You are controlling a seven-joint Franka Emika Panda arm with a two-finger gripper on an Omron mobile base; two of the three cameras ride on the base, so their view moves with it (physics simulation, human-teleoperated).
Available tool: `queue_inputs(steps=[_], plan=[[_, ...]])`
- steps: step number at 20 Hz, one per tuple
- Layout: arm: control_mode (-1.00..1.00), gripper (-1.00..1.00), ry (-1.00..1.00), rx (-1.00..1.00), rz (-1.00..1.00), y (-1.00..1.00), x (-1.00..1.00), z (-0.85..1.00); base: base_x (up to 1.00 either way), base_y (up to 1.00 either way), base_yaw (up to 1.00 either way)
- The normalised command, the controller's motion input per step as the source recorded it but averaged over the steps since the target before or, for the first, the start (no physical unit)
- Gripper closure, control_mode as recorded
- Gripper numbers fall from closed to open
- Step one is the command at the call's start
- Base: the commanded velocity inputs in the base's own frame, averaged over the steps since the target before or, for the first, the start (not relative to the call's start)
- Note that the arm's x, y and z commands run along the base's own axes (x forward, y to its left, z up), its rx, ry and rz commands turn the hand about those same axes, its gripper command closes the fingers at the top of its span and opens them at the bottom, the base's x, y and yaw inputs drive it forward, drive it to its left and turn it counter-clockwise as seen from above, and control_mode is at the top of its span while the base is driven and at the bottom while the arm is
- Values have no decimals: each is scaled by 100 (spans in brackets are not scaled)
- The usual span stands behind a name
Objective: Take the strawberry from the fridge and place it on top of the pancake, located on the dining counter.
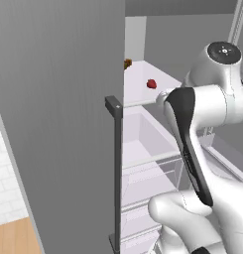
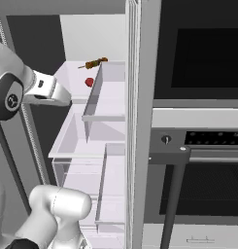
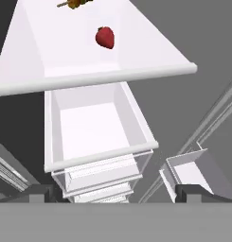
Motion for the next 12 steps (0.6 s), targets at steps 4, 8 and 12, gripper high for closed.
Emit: queue_inputs(steps=[4, 8, 12], plan=[[-100, -100, 0, 4, 6, -11, 78, -2, 0, 0, 0], [-100, -100, 5, 1, 8, -7, 77, -1, 0, 0, 0], [-100, -100, 3, 0, 2, 1, 69, 0, 0, 0, 0]])
